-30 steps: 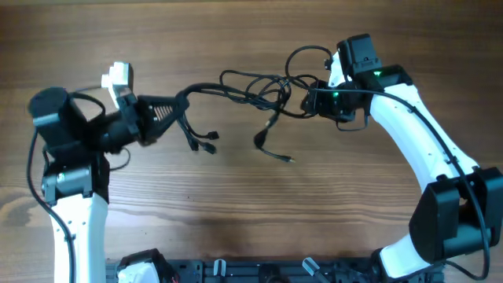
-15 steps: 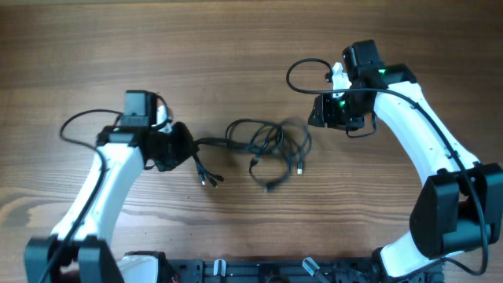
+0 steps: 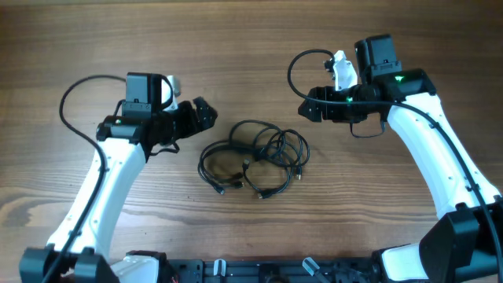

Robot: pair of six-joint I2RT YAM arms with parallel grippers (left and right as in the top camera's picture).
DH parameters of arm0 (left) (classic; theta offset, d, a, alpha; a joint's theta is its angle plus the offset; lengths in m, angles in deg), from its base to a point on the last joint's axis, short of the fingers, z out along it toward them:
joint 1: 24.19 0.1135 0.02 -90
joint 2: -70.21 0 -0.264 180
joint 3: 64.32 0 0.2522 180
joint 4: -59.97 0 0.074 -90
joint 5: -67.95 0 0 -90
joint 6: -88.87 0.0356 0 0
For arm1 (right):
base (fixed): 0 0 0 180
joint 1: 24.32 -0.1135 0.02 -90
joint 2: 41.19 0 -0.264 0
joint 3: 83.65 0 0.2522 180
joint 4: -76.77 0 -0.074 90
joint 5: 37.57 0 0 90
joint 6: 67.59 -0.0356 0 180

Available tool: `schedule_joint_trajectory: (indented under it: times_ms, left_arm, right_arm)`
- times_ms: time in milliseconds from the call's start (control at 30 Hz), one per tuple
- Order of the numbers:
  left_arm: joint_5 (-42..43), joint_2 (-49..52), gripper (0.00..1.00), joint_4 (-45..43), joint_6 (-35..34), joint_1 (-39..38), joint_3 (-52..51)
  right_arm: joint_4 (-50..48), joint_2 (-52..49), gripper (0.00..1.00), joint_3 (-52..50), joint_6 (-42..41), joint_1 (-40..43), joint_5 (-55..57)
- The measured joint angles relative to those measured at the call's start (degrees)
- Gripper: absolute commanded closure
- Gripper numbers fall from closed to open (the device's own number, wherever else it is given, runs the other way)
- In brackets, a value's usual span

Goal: Untangle cables

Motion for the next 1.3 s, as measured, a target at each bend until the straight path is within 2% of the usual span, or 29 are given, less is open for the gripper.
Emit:
schedule_joint_trajectory:
  times_ms: [100, 200, 333, 433, 500, 633, 667, 700, 733, 933, 1000, 1133, 1200, 1300]
  left_arm:
    - [2.7, 0.6, 0.22, -4.2, 5.2, -6.5, 0.3]
    - [3.8, 5.6, 0.35, -8.9, 7.6, -13.4, 0.3]
    - [4.1, 16.6, 0.39, -14.0, 8.0, -19.2, 0.3]
    - [4.1, 20.3, 0.40, -14.9, 7.6, -21.4, 0.3]
    - [4.1, 21.6, 0.45, -16.5, 7.4, -23.3, 0.3]
    - [0.9, 23.1, 0.69, -17.9, 5.9, -25.7, 0.3]
    - [-1.0, 23.9, 0.71, -18.1, 4.2, -26.1, 0.3]
    - [-1.8, 24.1, 0.86, -18.1, 3.1, -26.2, 0.3]
    - [-3.3, 24.2, 0.96, -18.7, 2.0, -26.2, 0.3]
    - [-3.4, 22.7, 0.96, -18.1, -1.2, -25.6, 0.3]
    - [-0.1, 16.5, 0.96, -16.1, -1.5, -23.9, 0.2]
    - [6.0, 2.1, 0.96, -12.8, -2.0, -22.2, 0.3]
    - [6.6, 0.7, 0.96, -9.6, -2.0, -22.2, 0.3]
    - [2.9, 1.0, 0.96, -3.6, -2.6, -22.2, 0.3]
  right_arm:
    - [-0.4, 0.0, 0.23, 0.0, 0.0, 0.0, 0.0]
    - [-0.4, 0.0, 0.23, 0.0, 0.0, 0.0, 0.0]
    - [-0.4, 0.0, 0.23, 0.0, 0.0, 0.0, 0.2]
    - [-0.4, 0.0, 0.23, 0.0, 0.0, 0.0, 0.2]
    - [-0.4, 0.0, 0.23, 0.0, 0.0, 0.0, 0.3]
    - [-0.4, 0.0, 0.23, 0.0, 0.0, 0.0, 0.3]
    - [-0.4, 0.0, 0.23, 0.0, 0.0, 0.0, 0.3]
    - [-0.4, 0.0, 0.23, 0.0, 0.0, 0.0, 0.3]
    - [-0.4, 0.0, 0.23, 0.0, 0.0, 0.0, 0.3]
    - [-0.4, 0.0, 0.26, 0.0, 0.0, 0.0, -0.6]
    - [-0.4, 0.0, 0.29, 0.0, 0.0, 0.0, -2.0]
    - [-0.4, 0.0, 0.29, 0.0, 0.5, -0.2, -5.6]
    - [-0.7, 0.0, 0.29, 0.0, 2.2, -1.5, -7.9]
    - [-1.4, 0.0, 0.26, 0.0, 3.0, -2.9, -9.7]
